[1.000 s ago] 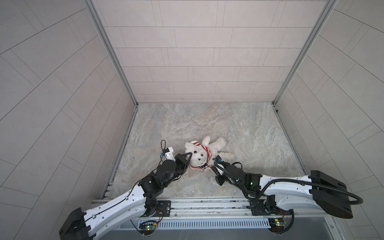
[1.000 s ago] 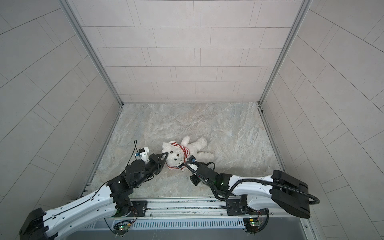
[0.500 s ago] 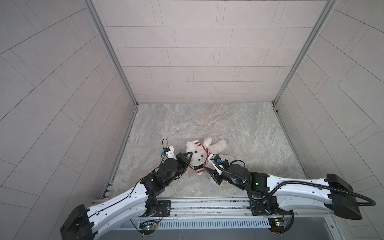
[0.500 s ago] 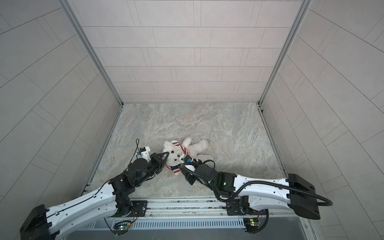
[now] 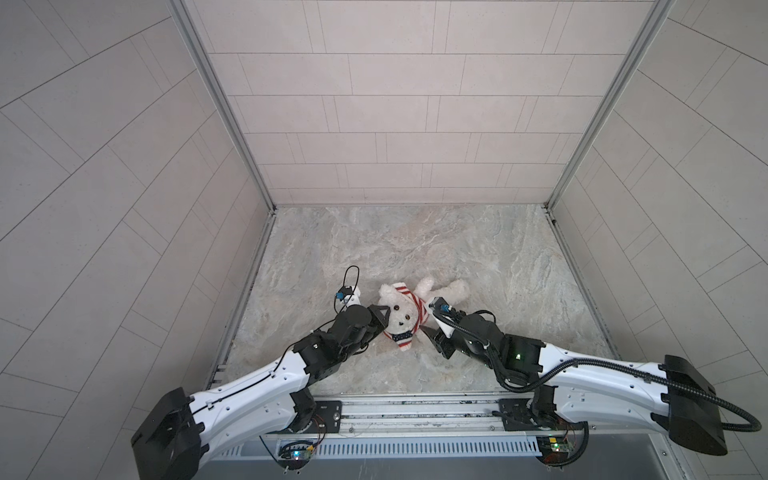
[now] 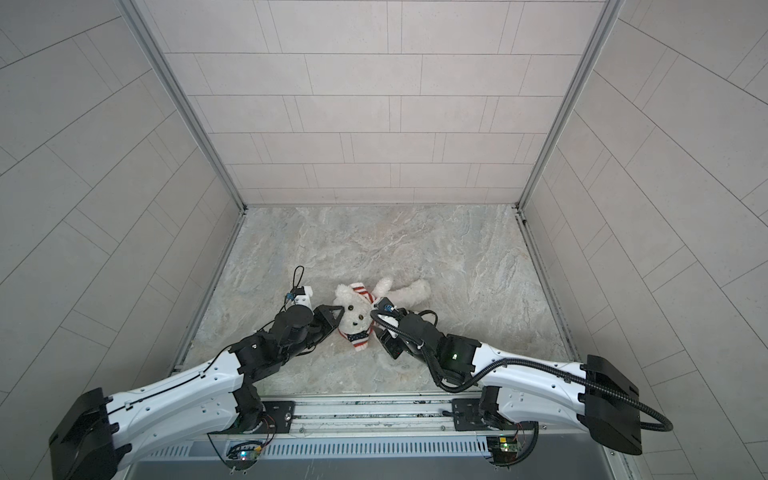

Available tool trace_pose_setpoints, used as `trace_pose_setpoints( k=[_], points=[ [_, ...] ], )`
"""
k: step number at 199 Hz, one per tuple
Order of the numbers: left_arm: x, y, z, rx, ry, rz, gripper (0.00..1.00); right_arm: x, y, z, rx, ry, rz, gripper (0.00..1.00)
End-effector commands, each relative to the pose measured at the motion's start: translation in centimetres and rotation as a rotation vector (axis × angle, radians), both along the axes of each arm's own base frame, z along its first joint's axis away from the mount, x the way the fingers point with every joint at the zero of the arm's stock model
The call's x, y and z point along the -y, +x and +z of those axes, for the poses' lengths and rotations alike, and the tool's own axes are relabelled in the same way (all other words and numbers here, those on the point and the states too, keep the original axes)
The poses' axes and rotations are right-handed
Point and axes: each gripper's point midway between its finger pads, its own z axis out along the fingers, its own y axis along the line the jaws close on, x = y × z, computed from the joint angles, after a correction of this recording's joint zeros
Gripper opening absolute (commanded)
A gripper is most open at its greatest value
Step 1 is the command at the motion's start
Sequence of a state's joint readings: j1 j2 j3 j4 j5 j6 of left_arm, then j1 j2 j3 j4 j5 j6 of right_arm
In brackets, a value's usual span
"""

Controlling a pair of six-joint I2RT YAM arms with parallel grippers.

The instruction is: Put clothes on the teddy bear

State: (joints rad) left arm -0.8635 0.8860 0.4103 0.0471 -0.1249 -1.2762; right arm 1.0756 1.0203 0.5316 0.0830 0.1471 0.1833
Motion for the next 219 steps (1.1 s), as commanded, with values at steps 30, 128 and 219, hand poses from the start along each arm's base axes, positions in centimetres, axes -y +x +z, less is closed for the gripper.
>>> trace_pose_setpoints(
  k=[30, 128, 219],
  points=[
    [-1.4, -0.8, -1.9, 0.021, 0.124, -0.062, 0.33, -1.2, 0.1, 1.3, -0.015, -0.055, 0.053, 0.53],
    [-4.3, -0.7, -2.5, 0.054, 0.041, -0.109, 0.43, -5.7, 0.1, 2.6, -0.062, -0.186, 0.142, 0.54],
    [-10.1, 1.4, -5.3, -0.025, -0.087, 0.128, 0.42, -11.8, -0.6, 1.5, -0.039, -0.319, 0.193, 0.56]
  ],
)
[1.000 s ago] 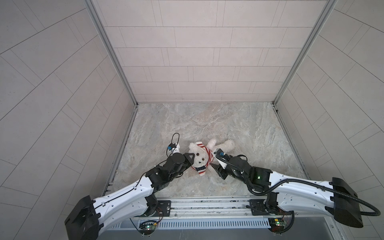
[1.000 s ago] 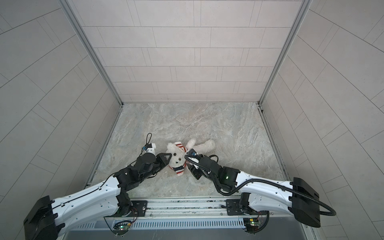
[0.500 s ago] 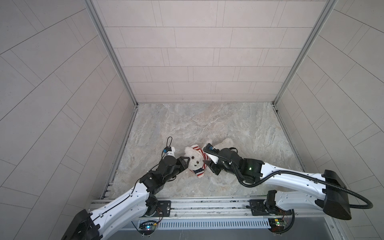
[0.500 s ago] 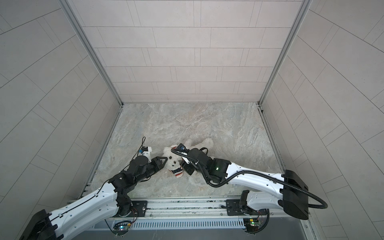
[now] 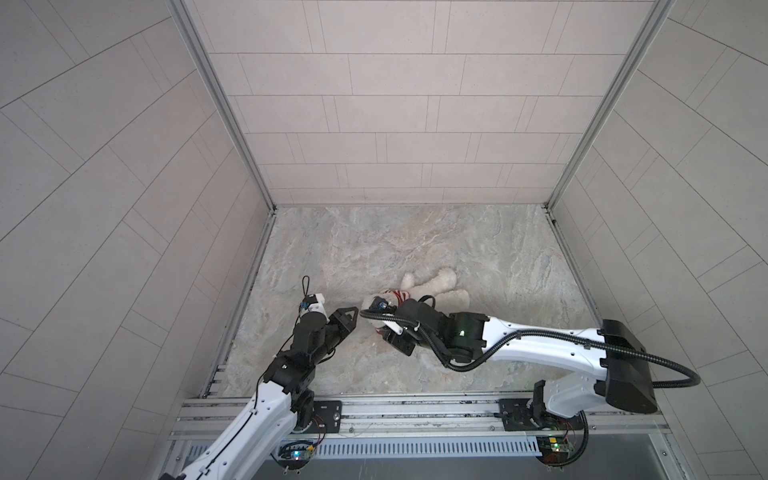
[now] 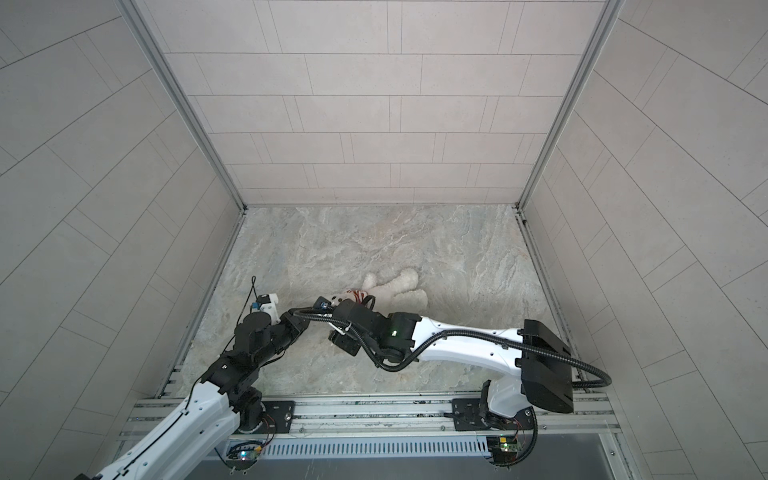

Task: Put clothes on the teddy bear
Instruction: 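Reach the right gripper across to grasp the bear's head while the left releases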

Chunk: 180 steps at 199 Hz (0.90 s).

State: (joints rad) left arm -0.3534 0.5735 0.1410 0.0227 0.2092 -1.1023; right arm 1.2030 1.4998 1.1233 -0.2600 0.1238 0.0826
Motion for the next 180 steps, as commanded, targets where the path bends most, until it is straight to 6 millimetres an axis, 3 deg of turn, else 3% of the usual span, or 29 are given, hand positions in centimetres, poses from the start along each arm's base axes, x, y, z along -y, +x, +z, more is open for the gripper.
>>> trace_pose_setpoints(
  k=[1, 31, 70, 99, 122, 180],
  points=[
    [0.0, 0.5, -0.5, -0.025, -0.074, -0.004, 0.42, -0.6, 0.1, -0.4, 0.014, -0.056, -0.006, 0.56],
    [-1.6, 1.1, -1.6, -0.063, -0.122, 0.06, 0.38, -2.2, 1.0, -1.9, 0.033, -0.155, -0.03, 0.58],
    [-5.2, 1.2, -3.8, -0.118, -0.204, 0.213, 0.38, -3.9, 2.0, -4.1, 0.09, -0.354, -0.041, 0.6],
    [-7.9, 1.2, -4.4, -0.135, -0.283, 0.322, 0.37, -3.3, 3.4, -5.8, 0.107, -0.543, -0.155, 0.6],
    [-9.7, 1.3, -4.5, -0.136, -0.325, 0.383, 0.36, -3.8, 4.0, -6.9, 0.134, -0.588, -0.169, 0.59],
    [-11.9, 1.1, -4.7, -0.149, -0.36, 0.433, 0.35, -3.6, 5.3, -7.8, 0.196, -0.651, -0.208, 0.59]
  ],
)
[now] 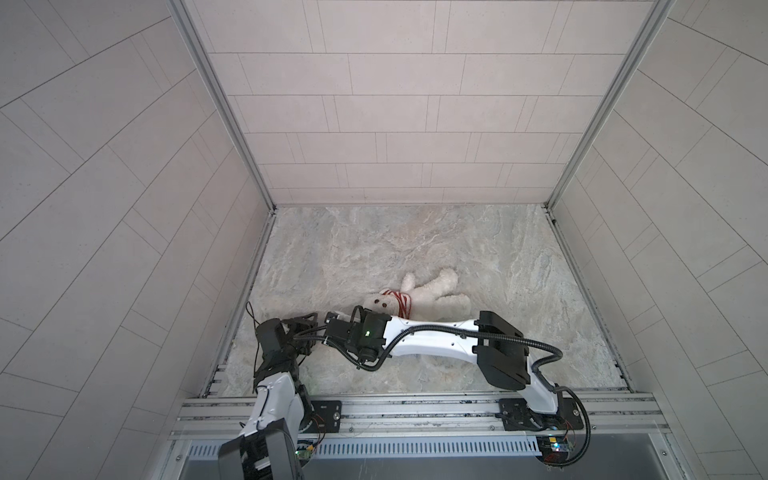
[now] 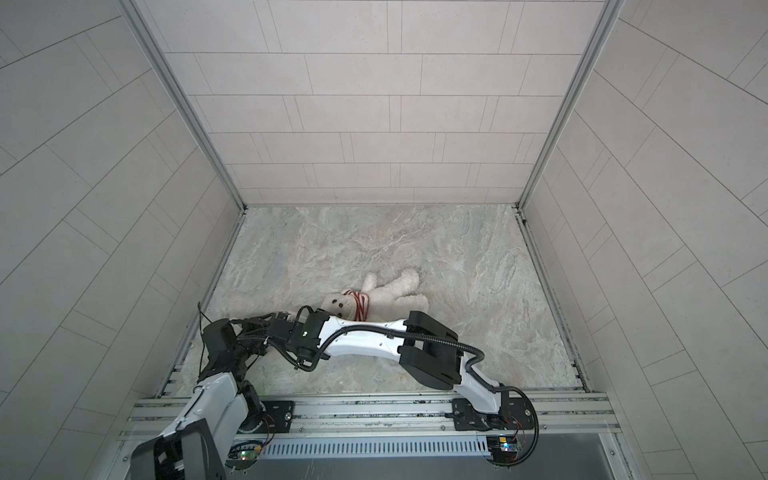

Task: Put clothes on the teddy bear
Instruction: 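Reach the right gripper across to grasp the bear's head while the left releases, then lift the bear upright with the right gripper while the left draws back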

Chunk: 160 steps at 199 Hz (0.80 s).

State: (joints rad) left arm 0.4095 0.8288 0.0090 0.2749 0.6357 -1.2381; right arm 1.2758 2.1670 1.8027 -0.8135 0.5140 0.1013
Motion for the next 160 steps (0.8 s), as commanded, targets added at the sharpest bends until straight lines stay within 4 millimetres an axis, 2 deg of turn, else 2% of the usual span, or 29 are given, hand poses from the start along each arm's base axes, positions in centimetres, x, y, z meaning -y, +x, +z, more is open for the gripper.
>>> trace_pose_setpoints(
  k=[1, 49, 113, 138, 160],
  points=[
    [0.0, 0.0, 0.4, 0.028, -0.011, -0.027, 0.35, 0.8, 0.9, 0.7, 0.072, -0.056, -0.029, 0.59],
    [-0.4, 0.1, 0.5, 0.032, -0.03, -0.012, 0.33, 0.4, 1.8, -0.4, 0.086, -0.081, -0.032, 0.57],
    [-0.6, 0.4, 0.9, 0.04, -0.038, -0.01, 0.32, 0.6, 1.7, -2.6, 0.071, -0.127, -0.029, 0.43],
    [-0.6, 0.4, 1.1, 0.043, -0.036, -0.005, 0.32, 0.9, 2.0, -3.2, 0.079, -0.145, -0.039, 0.33],
    [-0.7, 0.4, 1.2, 0.043, -0.028, -0.003, 0.32, 1.2, 2.6, -2.1, 0.115, -0.142, -0.054, 0.22]
  ],
)
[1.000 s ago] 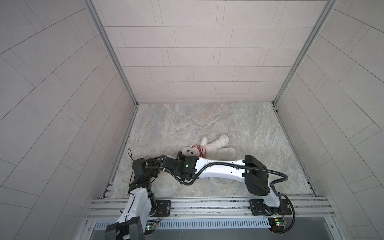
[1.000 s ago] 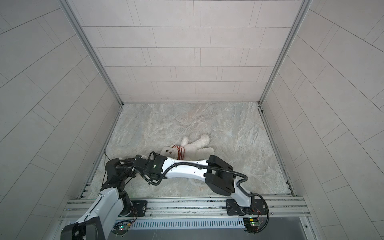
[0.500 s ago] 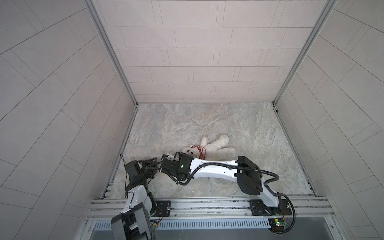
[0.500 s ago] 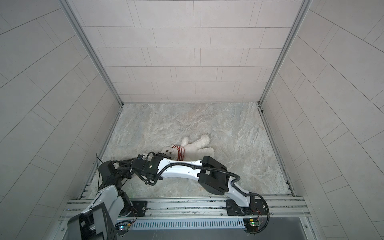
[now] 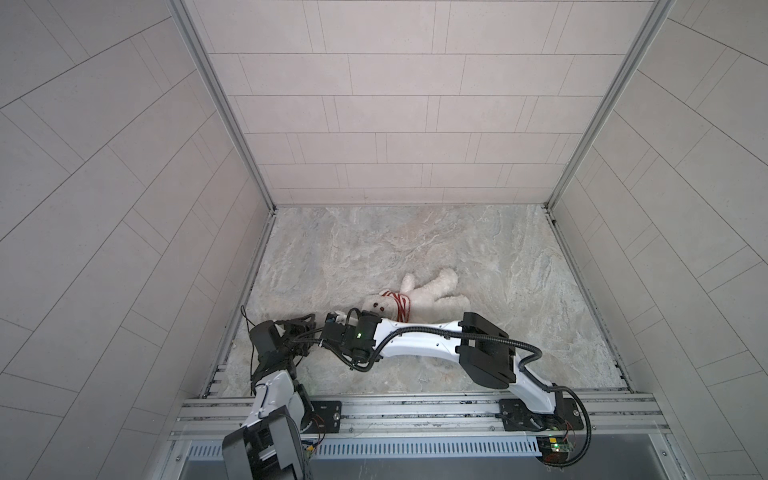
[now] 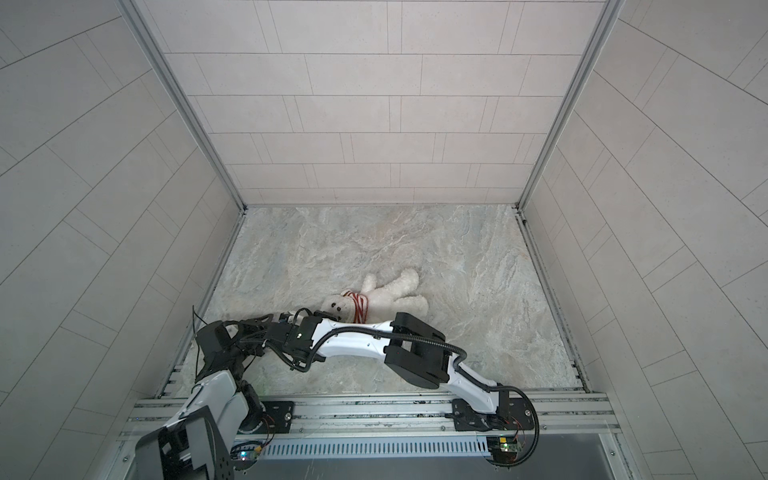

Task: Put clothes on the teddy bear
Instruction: 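Lift the bear upright with the right gripper while the left draws back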

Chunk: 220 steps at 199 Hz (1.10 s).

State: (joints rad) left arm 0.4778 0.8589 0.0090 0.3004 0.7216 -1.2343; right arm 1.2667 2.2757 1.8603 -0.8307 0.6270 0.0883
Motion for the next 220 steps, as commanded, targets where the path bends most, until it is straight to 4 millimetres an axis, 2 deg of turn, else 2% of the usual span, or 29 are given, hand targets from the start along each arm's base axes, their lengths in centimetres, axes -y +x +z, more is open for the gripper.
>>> trace_pose_setpoints(
  k=[1, 56, 87, 117, 152, 174, 196, 220],
  points=[
    [-0.3, 0.4, 0.9, 0.025, 0.017, 0.0, 0.32, 0.9, 0.6, 0.2, 0.034, -0.035, -0.024, 0.22],
    [-0.2, 0.5, 1.3, 0.04, 0.034, -0.018, 0.32, 2.3, 1.4, 4.6, 0.099, 0.017, -0.049, 0.0],
    [-0.2, 0.7, 2.4, 0.072, 0.088, -0.055, 0.31, 3.7, 1.5, 8.1, 0.103, 0.119, -0.065, 0.0],
    [0.9, 0.9, 4.8, 0.137, 0.19, -0.135, 0.32, 4.7, 0.9, 10.6, -0.015, 0.325, -0.07, 0.0],
    [5.8, 1.0, 9.8, 0.313, 0.305, -0.34, 0.4, 7.2, 0.6, 13.8, -0.195, 0.69, -0.08, 0.0],
    [9.2, 0.1, 12.8, 0.444, 0.3, -0.459, 0.41, 9.5, 1.0, 16.2, -0.191, 0.905, -0.066, 0.0],
    [12.8, -1.8, 16.3, 0.59, 0.286, -0.58, 0.43, 12.0, 1.4, 17.8, -0.2, 1.05, -0.095, 0.0],
    [16.1, -4.1, 18.4, 0.675, 0.239, -0.693, 0.44, 13.7, 1.3, 19.2, -0.181, 1.129, -0.101, 0.0]
  ],
)
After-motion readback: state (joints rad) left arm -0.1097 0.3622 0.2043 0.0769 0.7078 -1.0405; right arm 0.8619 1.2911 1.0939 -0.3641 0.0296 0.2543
